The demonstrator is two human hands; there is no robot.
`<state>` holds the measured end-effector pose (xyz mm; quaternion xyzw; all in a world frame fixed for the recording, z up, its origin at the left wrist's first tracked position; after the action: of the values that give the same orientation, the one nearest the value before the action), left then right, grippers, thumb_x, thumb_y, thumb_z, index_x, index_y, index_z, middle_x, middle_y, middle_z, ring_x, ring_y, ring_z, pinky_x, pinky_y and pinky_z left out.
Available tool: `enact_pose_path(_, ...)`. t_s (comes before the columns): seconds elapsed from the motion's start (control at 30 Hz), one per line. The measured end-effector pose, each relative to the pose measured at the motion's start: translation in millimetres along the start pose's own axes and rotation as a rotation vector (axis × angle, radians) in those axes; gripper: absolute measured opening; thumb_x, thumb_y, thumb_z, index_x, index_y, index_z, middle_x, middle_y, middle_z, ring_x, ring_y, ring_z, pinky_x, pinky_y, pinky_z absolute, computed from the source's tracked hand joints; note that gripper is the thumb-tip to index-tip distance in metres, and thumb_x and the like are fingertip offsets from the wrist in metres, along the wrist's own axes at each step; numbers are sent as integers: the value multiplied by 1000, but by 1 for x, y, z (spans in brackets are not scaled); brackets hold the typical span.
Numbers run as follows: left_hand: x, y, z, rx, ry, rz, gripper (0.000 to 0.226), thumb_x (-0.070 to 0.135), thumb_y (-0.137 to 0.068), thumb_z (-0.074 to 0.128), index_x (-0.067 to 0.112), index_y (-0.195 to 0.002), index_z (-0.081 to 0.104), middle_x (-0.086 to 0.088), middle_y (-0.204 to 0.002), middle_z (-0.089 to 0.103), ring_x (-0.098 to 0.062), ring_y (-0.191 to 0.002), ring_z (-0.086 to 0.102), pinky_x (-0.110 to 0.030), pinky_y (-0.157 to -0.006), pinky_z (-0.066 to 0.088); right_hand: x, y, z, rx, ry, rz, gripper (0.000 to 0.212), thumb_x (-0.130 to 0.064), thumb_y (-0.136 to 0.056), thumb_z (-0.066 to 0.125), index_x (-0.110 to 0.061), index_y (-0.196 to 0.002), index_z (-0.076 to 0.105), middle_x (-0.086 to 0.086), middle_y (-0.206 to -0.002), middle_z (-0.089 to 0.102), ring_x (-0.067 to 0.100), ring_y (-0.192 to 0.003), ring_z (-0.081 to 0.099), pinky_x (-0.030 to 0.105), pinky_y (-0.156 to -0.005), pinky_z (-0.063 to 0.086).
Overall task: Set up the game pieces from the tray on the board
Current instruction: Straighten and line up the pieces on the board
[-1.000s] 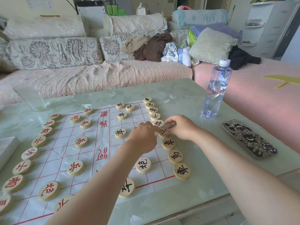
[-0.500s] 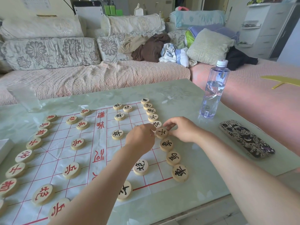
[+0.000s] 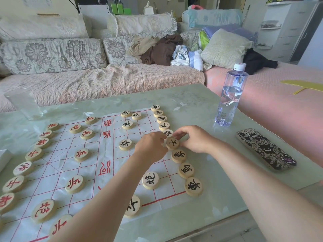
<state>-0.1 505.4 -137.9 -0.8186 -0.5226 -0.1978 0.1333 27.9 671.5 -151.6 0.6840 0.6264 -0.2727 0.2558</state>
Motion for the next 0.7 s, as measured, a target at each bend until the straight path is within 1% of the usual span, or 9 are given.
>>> enact_pose_path(0.1,2,0,1,6,29,10,35,26,-82,67,36,-114,63,19,-107,66,-12,-102,59,-32,-79,54,-1,1,1,-16,-11,-2,36,-14,-80,77,-34,-108,70,-19,-101,70,-20,-59,51,14,-66,39)
enact_pose_path(0.23,1,-3,4,14,34,4,29,27,-82,68,35,-110,64,17,-104,67,-13,-101,60,-30,-75,52,-2,2,0,-22,-11,6,37,-14,-79,78,-34,-108,70,-19,-100,70,-20,-58,50,14,-65,39)
enact_pose_path(0.33,-2,-6,3,0,48,8,33,24,-83,67,33,-114,62,17,-104,66,-13,-101,59,-33,-82,53,-3,2,-1,-24,15,24,38,-7,-82,66,-37,-106,67,-18,-101,69,-15,-59,53,14,-64,40)
enact_pose_path(0.4,-6,-11,-1,13,50,4,33,21,-84,63,32,-115,61,16,-104,66,-14,-101,59,-35,-84,53,-3,0,-4,15,11,47,40,-5,-84,56,-38,-106,64,-16,-104,68,-7,-69,56,15,-62,40)
enact_pose_path(0.47,-10,-17,-5,41,54,-5,34,17,-85,60,31,-116,60,15,-106,65,-15,-102,60,-35,-83,53,-2,-3,-8,87,-3,60,36,-7,-87,53,-35,-107,65,-11,-106,67,5,-86,60,17,-68,42)
enact_pose_path(0.53,-12,-24,-7,49,63,-14,37,14,-85,57,30,-118,59,13,-111,64,-16,-104,59,-36,-84,53,-3,-8,-10,142,5,58,29,-13,-91,56,-31,-110,66,-9,-108,66,12,-97,61,21,-77,43)
enact_pose_path(0.63,-11,-33,-5,22,68,-16,43,12,-86,54,29,-125,56,11,-120,62,-18,-110,58,-38,-88,52,-4,-16,-10,155,30,52,28,-17,-91,62,-28,-116,67,-9,-108,66,13,-101,60,25,-84,44)
enact_pose_path(0.7,-10,-39,-3,12,87,-12,45,12,-85,53,30,-126,57,12,-122,62,-18,-112,58,-39,-89,52,-6,-21,-9,139,33,41,28,-23,-88,70,-31,-114,68,-11,-107,66,13,-99,60,27,-86,46)
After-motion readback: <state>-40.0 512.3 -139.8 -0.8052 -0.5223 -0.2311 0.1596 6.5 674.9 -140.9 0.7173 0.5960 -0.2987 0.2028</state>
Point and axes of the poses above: each hand's wrist, its own y-axis away from the middle knuckle, its own z-axis out of the palm, x = y × z, the point moved 6 cm from there along -y, towards the middle knuckle
